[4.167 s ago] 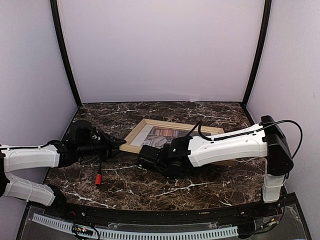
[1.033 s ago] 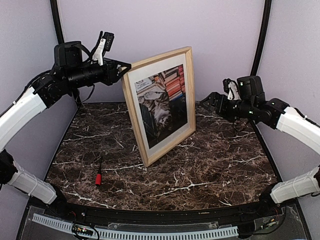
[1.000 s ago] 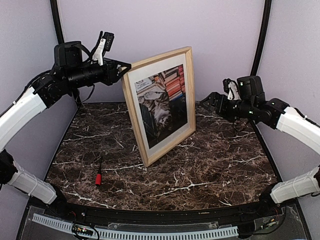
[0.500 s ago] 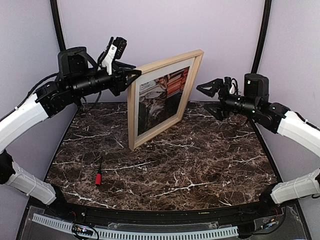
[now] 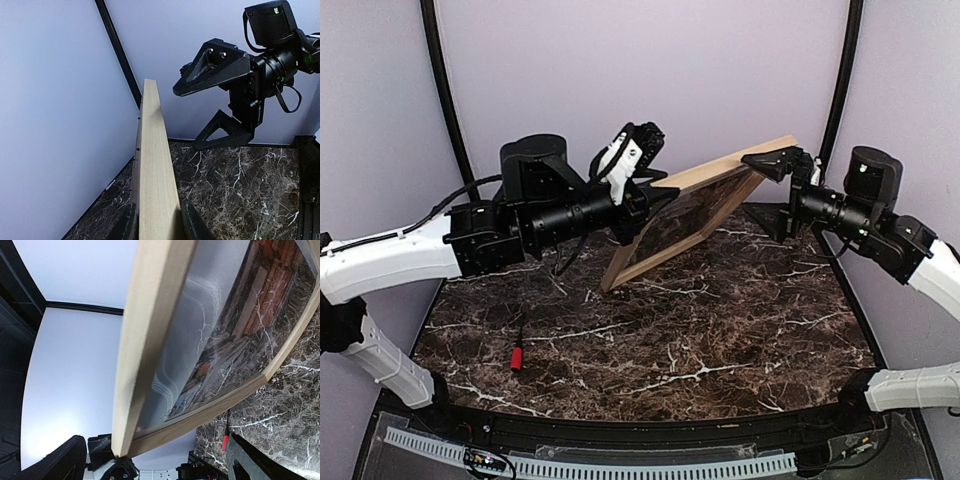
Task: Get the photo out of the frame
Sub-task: Turn over the photo frame at the center of the board.
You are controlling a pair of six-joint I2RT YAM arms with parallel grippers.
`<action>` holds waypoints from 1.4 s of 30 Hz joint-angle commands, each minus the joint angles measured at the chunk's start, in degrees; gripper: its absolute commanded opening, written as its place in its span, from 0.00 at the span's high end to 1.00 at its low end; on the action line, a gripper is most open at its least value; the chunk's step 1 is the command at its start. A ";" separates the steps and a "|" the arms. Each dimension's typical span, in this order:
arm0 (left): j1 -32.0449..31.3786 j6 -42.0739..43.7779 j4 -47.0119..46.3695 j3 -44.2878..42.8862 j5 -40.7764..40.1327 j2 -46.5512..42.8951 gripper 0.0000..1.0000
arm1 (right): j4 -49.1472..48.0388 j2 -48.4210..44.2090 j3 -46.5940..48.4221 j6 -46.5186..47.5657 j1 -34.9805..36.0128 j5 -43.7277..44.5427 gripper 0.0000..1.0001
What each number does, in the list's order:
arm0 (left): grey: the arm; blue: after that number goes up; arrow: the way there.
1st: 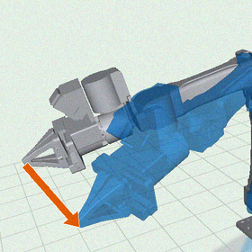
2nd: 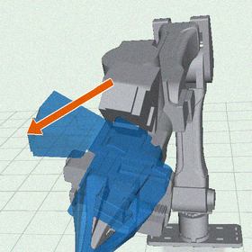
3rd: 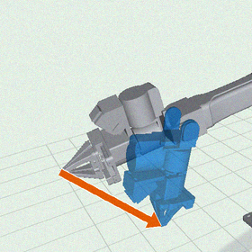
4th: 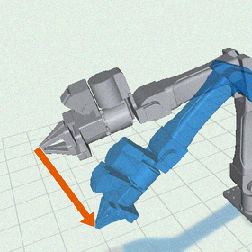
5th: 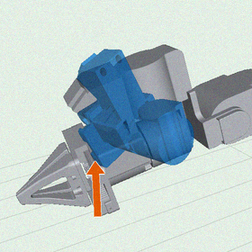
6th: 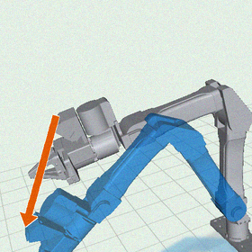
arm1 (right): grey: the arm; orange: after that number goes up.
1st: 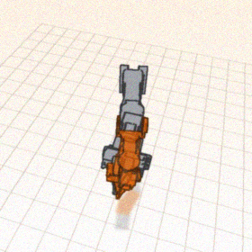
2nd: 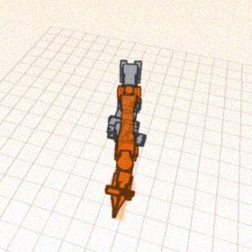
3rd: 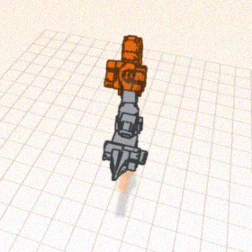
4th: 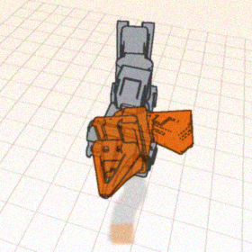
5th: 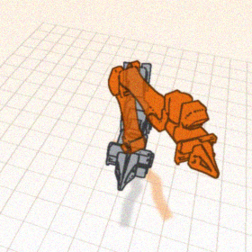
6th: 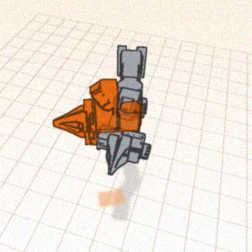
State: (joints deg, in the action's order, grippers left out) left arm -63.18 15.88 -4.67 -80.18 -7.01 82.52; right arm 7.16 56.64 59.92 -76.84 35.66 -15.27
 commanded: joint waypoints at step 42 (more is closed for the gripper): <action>-19.92 -31.43 -2.26 25.73 0.02 8.63 0.29 | -2.83 -15.88 -49.64 6.20 0.02 2.32 0.99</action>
State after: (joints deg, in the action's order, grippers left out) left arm -84.86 -7.31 -7.09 -56.38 -9.69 98.04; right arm 3.79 36.01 11.97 -78.56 35.20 -11.35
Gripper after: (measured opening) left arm 0.657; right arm 0.324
